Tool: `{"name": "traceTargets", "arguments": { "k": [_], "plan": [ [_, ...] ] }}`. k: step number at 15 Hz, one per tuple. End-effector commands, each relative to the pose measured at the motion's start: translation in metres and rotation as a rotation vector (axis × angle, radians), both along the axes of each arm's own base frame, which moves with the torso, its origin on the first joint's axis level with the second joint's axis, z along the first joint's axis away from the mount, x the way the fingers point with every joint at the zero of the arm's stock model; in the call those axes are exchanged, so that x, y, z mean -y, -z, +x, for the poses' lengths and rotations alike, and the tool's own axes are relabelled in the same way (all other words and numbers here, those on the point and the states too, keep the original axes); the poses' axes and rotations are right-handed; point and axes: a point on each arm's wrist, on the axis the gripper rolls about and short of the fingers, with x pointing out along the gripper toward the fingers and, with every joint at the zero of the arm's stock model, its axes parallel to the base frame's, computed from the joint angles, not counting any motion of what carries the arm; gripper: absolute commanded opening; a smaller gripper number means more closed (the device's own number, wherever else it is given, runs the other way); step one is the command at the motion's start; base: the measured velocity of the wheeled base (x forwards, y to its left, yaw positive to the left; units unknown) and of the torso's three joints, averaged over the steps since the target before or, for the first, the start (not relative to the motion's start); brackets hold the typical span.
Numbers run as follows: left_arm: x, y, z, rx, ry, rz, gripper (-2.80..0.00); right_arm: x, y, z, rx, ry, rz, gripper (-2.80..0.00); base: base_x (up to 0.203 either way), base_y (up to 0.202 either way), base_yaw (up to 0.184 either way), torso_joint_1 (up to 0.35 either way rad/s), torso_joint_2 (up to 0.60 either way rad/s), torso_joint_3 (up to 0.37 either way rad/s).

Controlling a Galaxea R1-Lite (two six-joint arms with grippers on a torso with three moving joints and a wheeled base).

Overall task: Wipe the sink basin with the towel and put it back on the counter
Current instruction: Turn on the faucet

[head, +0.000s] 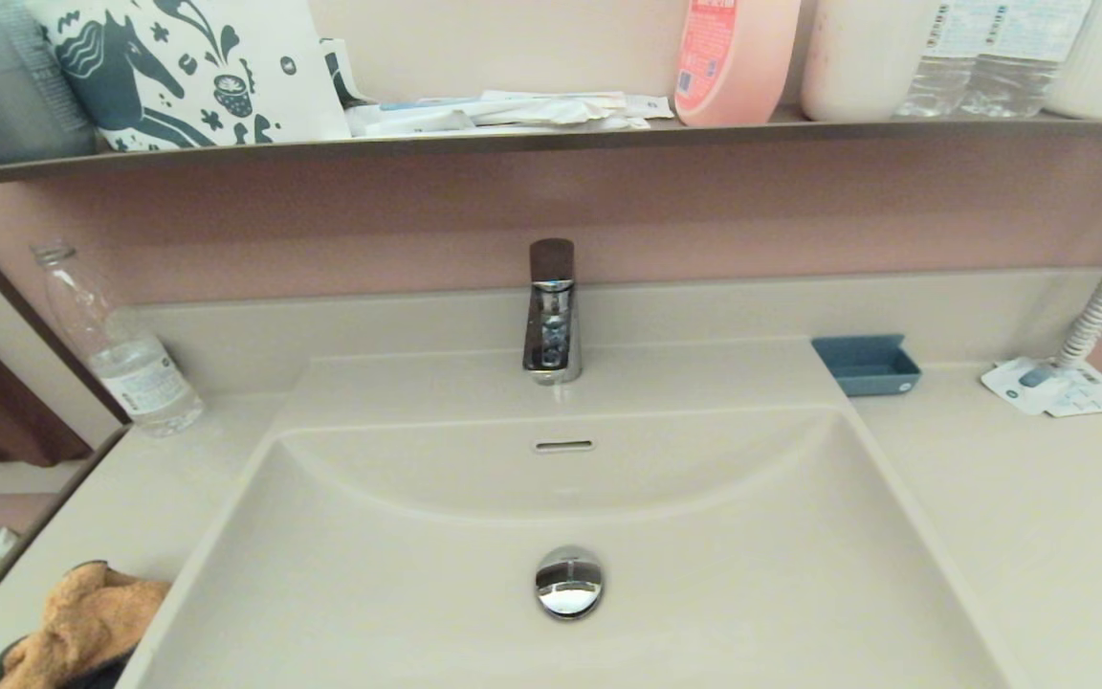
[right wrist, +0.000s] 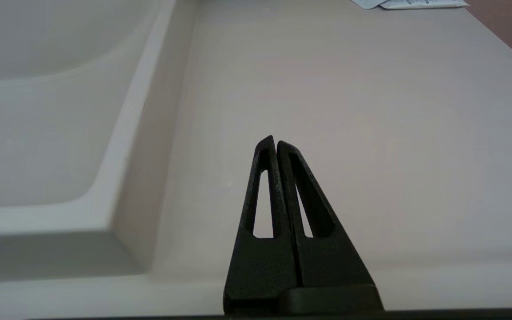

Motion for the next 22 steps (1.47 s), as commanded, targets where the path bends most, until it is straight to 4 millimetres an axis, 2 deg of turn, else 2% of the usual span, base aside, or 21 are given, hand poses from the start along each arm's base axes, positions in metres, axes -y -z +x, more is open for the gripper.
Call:
{"name": "traceTargets", "arguments": {
  "k": [1, 9, 11, 14, 17, 19, 22],
  "plan": [
    [0.000, 0.000, 0.000, 0.000, 0.000, 0.001, -2.80, 0.000, 0.000, 0.000, -0.001, 0.000, 0.000, -2.80, 0.000, 0.000, 0.000, 0.000, 0.00, 0.000],
    [0.000, 0.000, 0.000, 0.000, 0.001, 0.000, -2.80, 0.000, -0.001, 0.000, -0.001, 0.000, -0.016, -2.80, 0.000, 0.000, 0.000, 0.000, 0.00, 0.000],
    [0.000, 0.000, 0.000, 0.000, 0.001, 0.000, -2.80, 0.000, -0.006, -0.002, 0.016, -0.008, -0.038, -2.80, 0.000, 0.000, 0.000, 0.000, 0.00, 0.000],
    [0.000, 0.000, 0.000, 0.000, 0.002, 0.000, -2.80, -0.001, -0.027, -0.004, 0.011, -0.024, -0.039, -2.80, 0.000, 0.000, 0.000, 0.000, 0.00, 0.000],
    [0.000, 0.000, 0.000, 0.000, 0.002, 0.000, -2.80, -0.001, -0.051, 0.007, -0.056, -0.041, -0.038, -2.80, 0.000, 0.000, 0.000, 0.000, 0.00, 0.000],
    [0.000, 0.000, 0.000, 0.000, 0.002, 0.000, -2.80, -0.001, -0.074, 0.024, -0.106, -0.065, -0.033, -2.80, 0.000, 0.000, 0.000, 0.000, 0.00, 0.000],
    [0.000, 0.000, 0.000, 0.000, 0.002, 0.000, -2.80, -0.003, -0.112, 0.063, -0.125, -0.117, 0.038, -2.80, 0.000, 0.000, 0.000, 0.000, 0.00, 0.000]
  ]
}}
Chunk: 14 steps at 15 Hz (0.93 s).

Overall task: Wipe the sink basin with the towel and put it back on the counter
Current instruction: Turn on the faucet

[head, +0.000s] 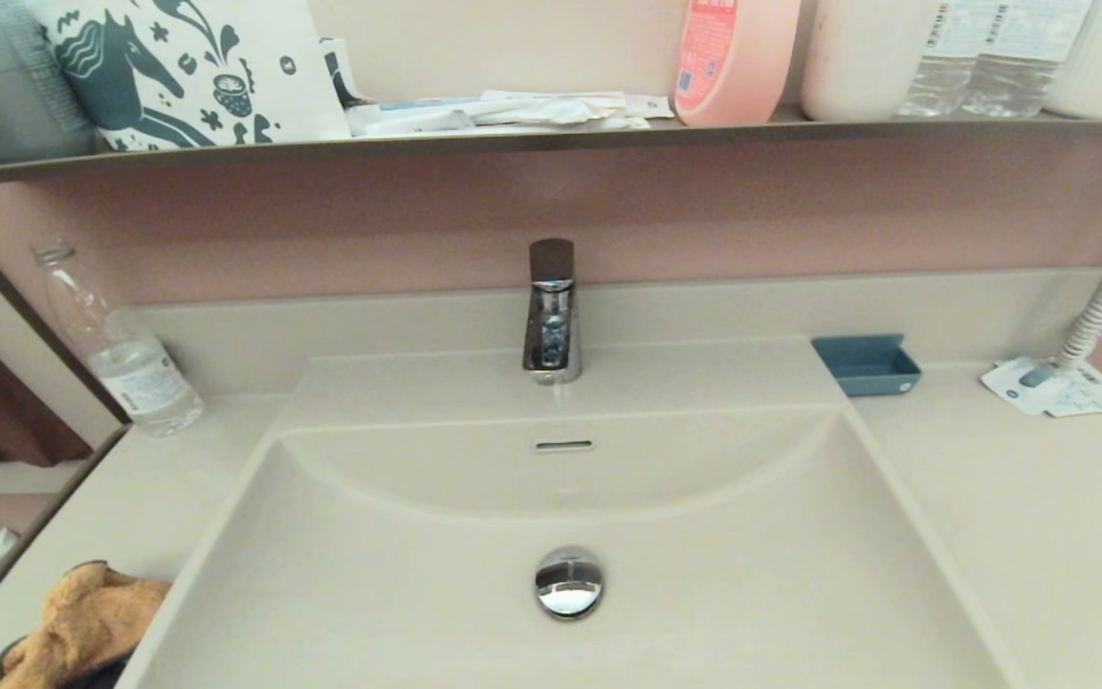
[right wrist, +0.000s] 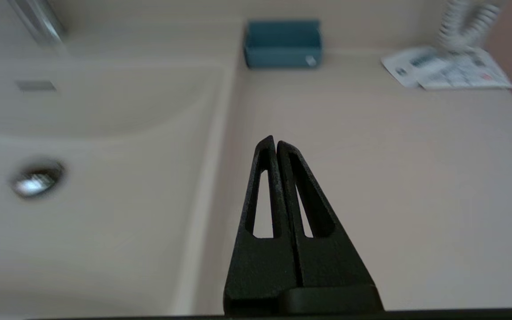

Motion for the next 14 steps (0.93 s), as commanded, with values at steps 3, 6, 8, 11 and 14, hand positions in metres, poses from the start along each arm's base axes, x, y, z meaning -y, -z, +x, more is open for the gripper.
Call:
{"name": "traceTargets", "arguments": {
  "k": [3, 6, 8, 11, 14],
  "plan": [
    [0.000, 0.000, 0.000, 0.000, 0.000, 0.001, -2.80, -0.012, -0.031, 0.071, -0.156, -0.123, 0.084, -2.80, 0.000, 0.000, 0.000, 0.000, 0.00, 0.000],
    [0.000, 0.000, 0.000, 0.000, -0.001, 0.001, -2.80, -0.047, -0.031, 0.096, -0.231, -0.330, 0.078, -2.80, 0.000, 0.000, 0.000, 0.000, 0.00, 0.000],
    [0.000, 0.000, 0.000, 0.000, -0.001, 0.001, -2.80, -0.070, -0.025, 0.128, -0.261, -0.327, 0.063, -2.80, 0.000, 0.000, 0.000, 0.000, 0.00, 0.000],
    [0.000, 0.000, 0.000, 0.000, 0.000, 0.001, -2.80, -0.119, -0.032, 0.162, -0.225, -0.292, 0.041, -2.80, 0.000, 0.000, 0.000, 0.000, 0.00, 0.000],
    [0.000, 0.000, 0.000, 0.000, -0.001, 0.001, -2.80, -0.171, -0.044, 0.185, -0.177, -0.276, 0.029, -2.80, 0.000, 0.000, 0.000, 0.000, 0.00, 0.000]
  ]
}}
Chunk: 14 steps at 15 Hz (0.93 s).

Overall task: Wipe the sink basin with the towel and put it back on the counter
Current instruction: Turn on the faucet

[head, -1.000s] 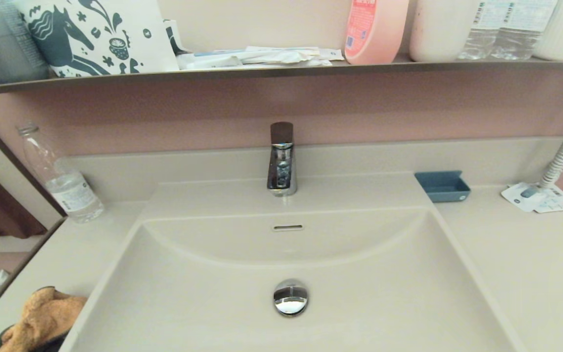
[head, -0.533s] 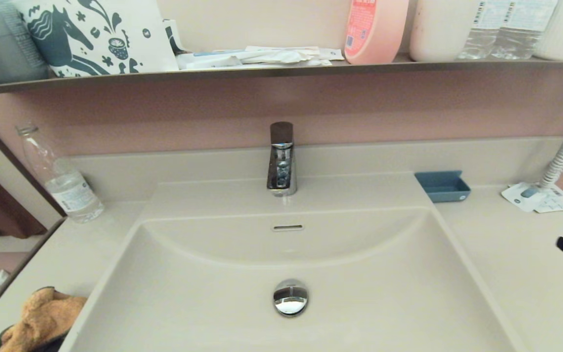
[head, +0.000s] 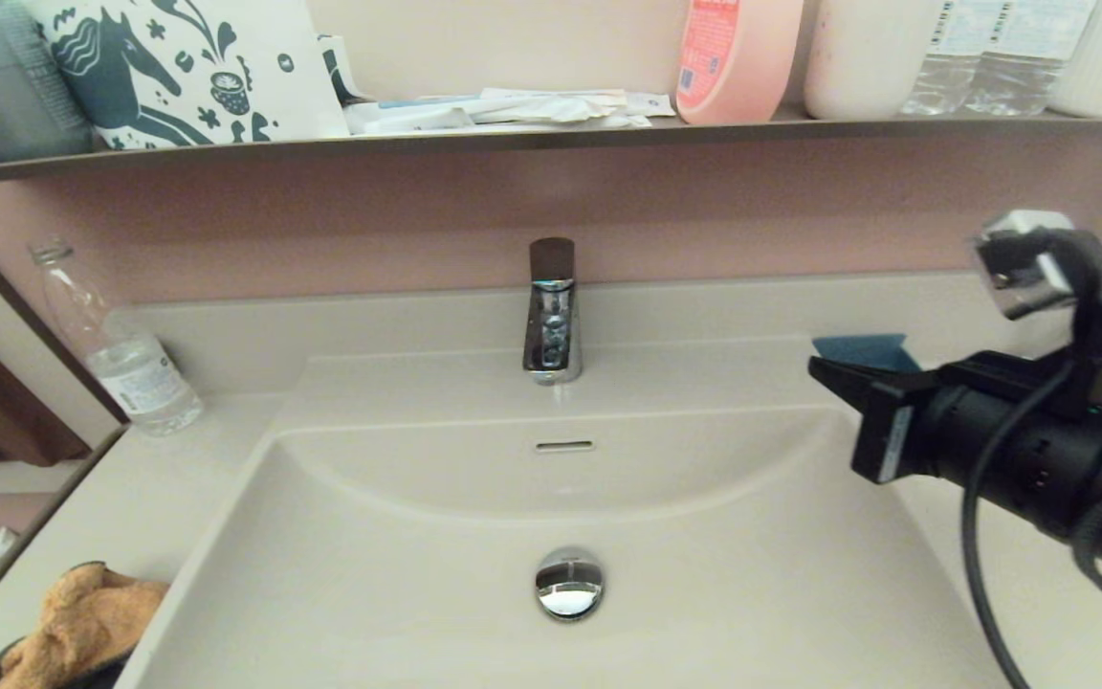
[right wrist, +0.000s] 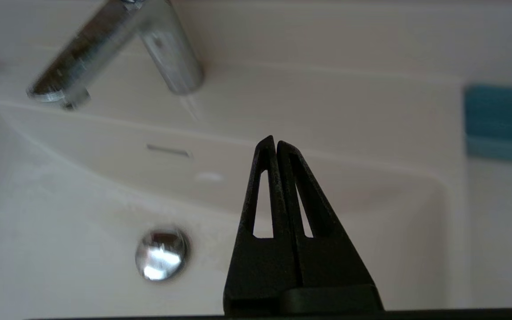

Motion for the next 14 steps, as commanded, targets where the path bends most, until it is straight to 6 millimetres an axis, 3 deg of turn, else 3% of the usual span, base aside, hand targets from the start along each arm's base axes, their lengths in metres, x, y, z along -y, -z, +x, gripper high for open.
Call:
{"name": "traceTargets", "arguments": {
  "k": [1, 4, 10, 14],
  "plan": [
    [0.000, 0.000, 0.000, 0.000, 0.001, 0.000, -2.80, -0.040, 0.013, 0.019, -0.026, -0.013, -0.058, -2.80, 0.000, 0.000, 0.000, 0.000, 0.00, 0.000],
    [0.000, 0.000, 0.000, 0.000, 0.000, 0.000, -2.80, -0.074, 0.010, 0.030, 0.096, -0.023, -0.093, -2.80, 0.000, 0.000, 0.000, 0.000, 0.00, 0.000],
    [0.000, 0.000, 0.000, 0.000, 0.001, 0.000, -2.80, -0.118, 0.038, 0.063, 0.182, -0.035, -0.048, -2.80, 0.000, 0.000, 0.000, 0.000, 0.00, 0.000],
    [0.000, 0.000, 0.000, 0.000, 0.000, 0.000, -2.80, -0.141, 0.028, 0.080, 0.259, -0.052, 0.029, -2.80, 0.000, 0.000, 0.000, 0.000, 0.00, 0.000]
  ]
}}
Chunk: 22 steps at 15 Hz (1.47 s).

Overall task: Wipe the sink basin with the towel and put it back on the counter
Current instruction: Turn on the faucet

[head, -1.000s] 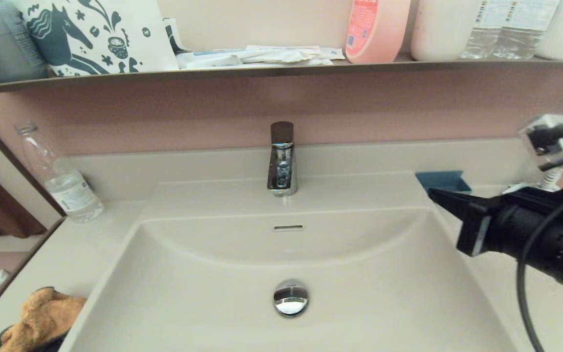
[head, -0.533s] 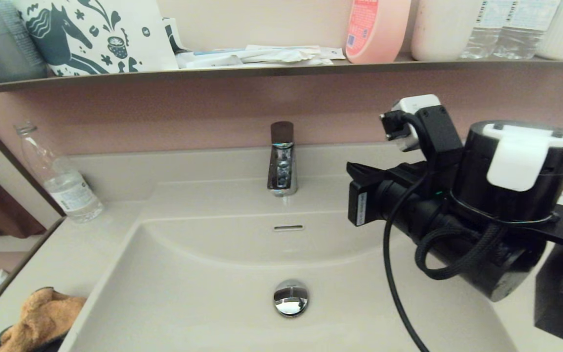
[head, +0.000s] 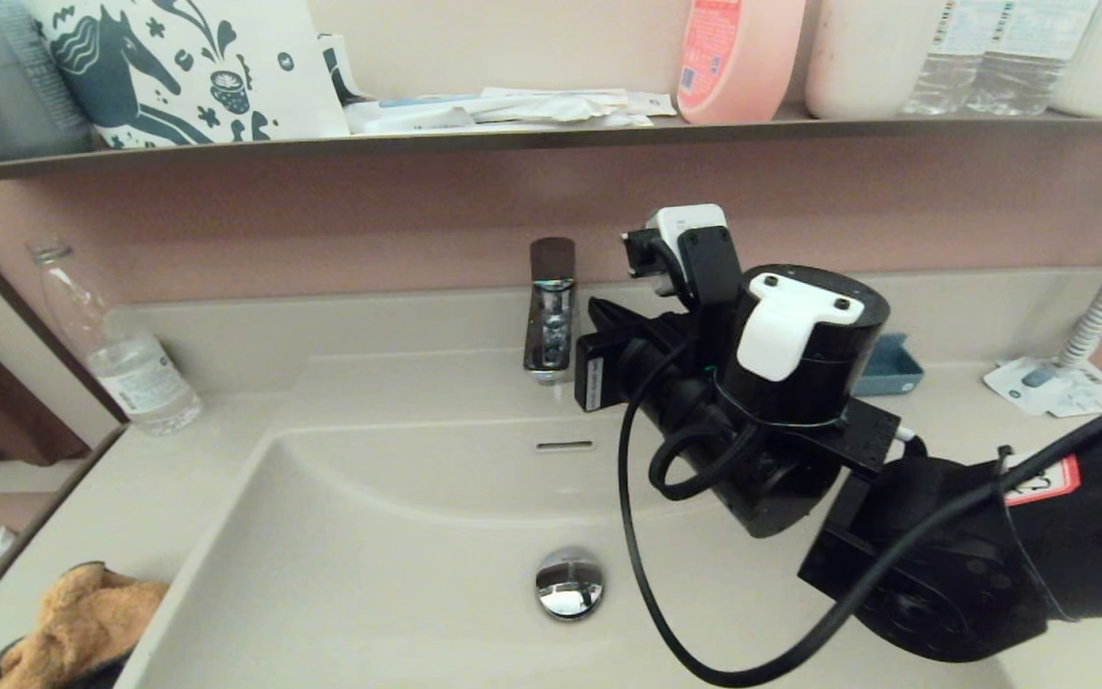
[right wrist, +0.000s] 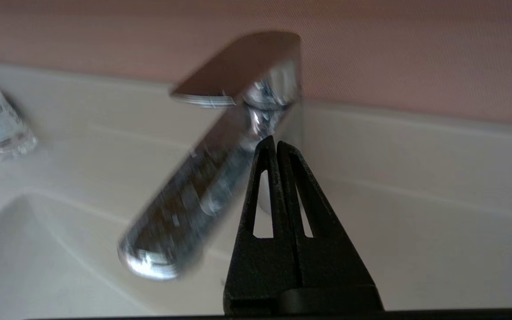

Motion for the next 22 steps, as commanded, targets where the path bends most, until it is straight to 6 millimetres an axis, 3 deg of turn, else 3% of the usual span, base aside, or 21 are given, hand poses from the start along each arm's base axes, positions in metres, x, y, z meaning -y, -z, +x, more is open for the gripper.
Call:
{"name": "traceTargets", "arguments": {
  "k": [1, 3, 12, 22],
  "plan": [
    [0.000, 0.000, 0.000, 0.000, 0.000, 0.000, -2.80, -0.012, 0.008, 0.009, -0.003, -0.001, -0.003, -2.80, 0.000, 0.000, 0.000, 0.000, 0.00, 0.000],
    [0.000, 0.000, 0.000, 0.000, -0.001, 0.000, -2.80, -0.019, 0.006, 0.012, 0.009, -0.007, 0.010, -2.80, 0.000, 0.000, 0.000, 0.000, 0.00, 0.000],
    [0.000, 0.000, 0.000, 0.000, 0.001, 0.000, -2.80, -0.024, -0.045, 0.016, 0.095, 0.002, 0.049, -2.80, 0.000, 0.000, 0.000, 0.000, 0.00, 0.000],
    [0.000, 0.000, 0.000, 0.000, 0.000, 0.000, -2.80, -0.018, -0.047, 0.010, 0.084, 0.022, 0.033, -2.80, 0.000, 0.000, 0.000, 0.000, 0.00, 0.000]
  ]
}}
